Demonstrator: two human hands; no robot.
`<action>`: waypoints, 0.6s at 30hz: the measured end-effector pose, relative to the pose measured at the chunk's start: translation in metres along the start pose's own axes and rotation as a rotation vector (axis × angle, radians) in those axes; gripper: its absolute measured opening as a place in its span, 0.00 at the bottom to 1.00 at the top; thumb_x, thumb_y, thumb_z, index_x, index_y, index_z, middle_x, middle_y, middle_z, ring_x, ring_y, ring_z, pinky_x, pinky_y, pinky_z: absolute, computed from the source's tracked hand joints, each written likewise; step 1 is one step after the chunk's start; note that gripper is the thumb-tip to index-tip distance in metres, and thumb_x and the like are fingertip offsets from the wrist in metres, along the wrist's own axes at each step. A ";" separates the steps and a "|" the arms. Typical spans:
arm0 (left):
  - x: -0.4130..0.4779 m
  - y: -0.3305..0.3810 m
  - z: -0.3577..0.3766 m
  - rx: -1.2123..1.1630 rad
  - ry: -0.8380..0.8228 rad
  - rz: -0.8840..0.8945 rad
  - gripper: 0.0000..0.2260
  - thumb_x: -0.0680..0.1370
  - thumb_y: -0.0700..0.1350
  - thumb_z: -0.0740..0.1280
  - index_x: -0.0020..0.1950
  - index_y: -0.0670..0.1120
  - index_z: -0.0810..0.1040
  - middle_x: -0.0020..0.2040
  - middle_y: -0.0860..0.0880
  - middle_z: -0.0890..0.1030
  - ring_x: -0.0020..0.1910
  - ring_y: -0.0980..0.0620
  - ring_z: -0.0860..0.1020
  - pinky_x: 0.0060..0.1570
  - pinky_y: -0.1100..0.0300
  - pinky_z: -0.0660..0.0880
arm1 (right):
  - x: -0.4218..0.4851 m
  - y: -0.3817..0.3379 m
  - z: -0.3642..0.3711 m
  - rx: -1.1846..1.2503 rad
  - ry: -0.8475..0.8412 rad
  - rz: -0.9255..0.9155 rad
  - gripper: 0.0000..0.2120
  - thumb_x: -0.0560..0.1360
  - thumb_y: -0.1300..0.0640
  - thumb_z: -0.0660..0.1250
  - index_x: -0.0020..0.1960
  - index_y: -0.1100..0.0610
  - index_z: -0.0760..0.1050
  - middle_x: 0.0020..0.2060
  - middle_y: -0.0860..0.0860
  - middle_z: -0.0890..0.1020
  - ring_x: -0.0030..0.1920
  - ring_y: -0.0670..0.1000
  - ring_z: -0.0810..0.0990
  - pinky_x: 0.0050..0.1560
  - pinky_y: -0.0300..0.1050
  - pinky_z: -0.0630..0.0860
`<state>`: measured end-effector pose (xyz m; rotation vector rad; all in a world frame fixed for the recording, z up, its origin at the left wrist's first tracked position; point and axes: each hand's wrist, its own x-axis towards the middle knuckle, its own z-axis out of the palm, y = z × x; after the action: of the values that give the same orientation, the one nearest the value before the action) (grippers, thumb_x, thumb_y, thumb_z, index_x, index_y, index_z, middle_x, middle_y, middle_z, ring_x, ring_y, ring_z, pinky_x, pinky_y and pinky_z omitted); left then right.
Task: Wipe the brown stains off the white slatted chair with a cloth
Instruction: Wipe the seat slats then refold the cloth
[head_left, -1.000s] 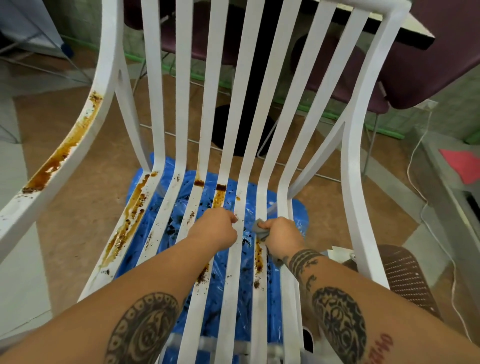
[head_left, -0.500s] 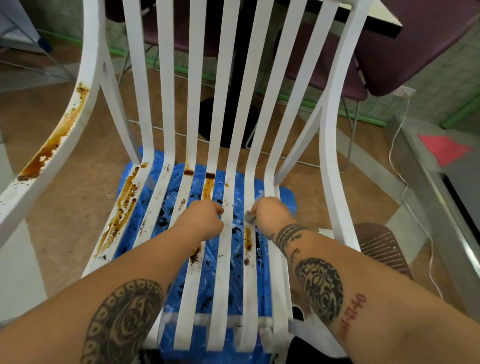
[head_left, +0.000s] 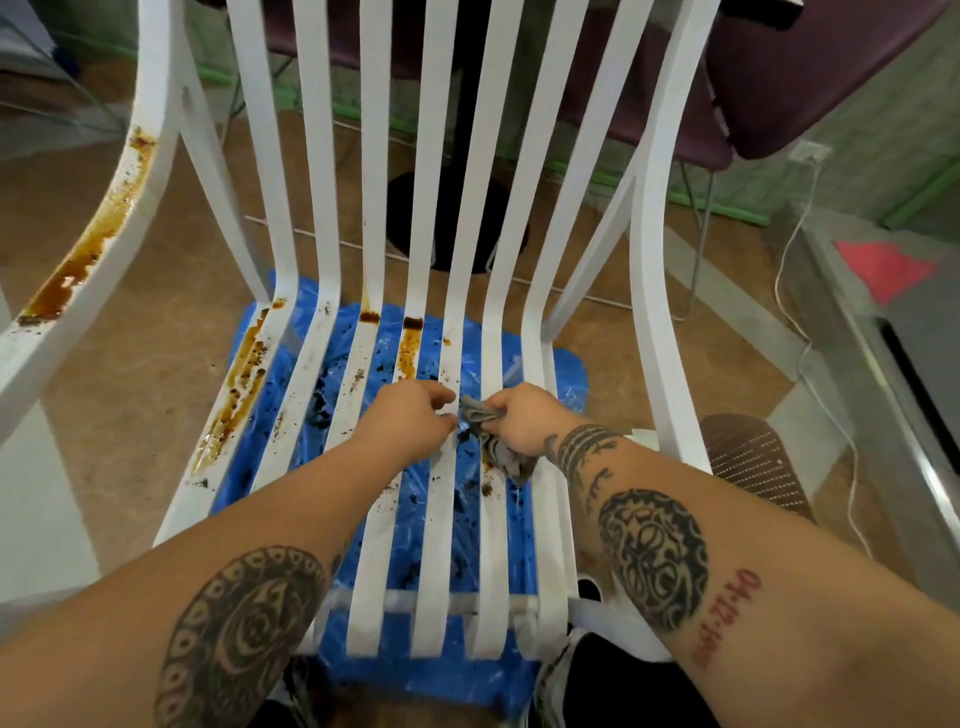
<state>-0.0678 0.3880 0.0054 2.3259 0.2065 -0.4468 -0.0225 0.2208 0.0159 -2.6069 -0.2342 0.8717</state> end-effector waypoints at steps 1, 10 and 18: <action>-0.001 0.001 0.002 -0.043 -0.007 0.025 0.19 0.81 0.48 0.68 0.72 0.51 0.75 0.69 0.50 0.78 0.67 0.49 0.76 0.65 0.54 0.73 | -0.001 0.001 0.006 0.169 -0.004 0.006 0.10 0.81 0.54 0.67 0.58 0.57 0.82 0.49 0.59 0.84 0.47 0.55 0.81 0.53 0.51 0.81; 0.002 0.017 -0.002 -0.544 -0.007 -0.179 0.10 0.81 0.48 0.68 0.54 0.41 0.79 0.49 0.43 0.82 0.41 0.49 0.80 0.33 0.61 0.77 | -0.016 0.005 -0.001 1.121 -0.240 0.094 0.30 0.75 0.37 0.69 0.67 0.59 0.75 0.56 0.58 0.85 0.57 0.57 0.84 0.62 0.54 0.79; 0.007 0.036 0.003 -0.831 -0.007 -0.379 0.12 0.79 0.46 0.72 0.56 0.39 0.77 0.50 0.39 0.84 0.38 0.46 0.83 0.31 0.59 0.80 | -0.016 0.013 0.003 0.779 0.217 -0.090 0.14 0.77 0.59 0.73 0.62 0.55 0.78 0.51 0.57 0.84 0.49 0.58 0.85 0.43 0.49 0.83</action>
<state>-0.0521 0.3607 0.0243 1.4666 0.6926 -0.4408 -0.0370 0.2052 0.0170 -1.9162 0.0484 0.4984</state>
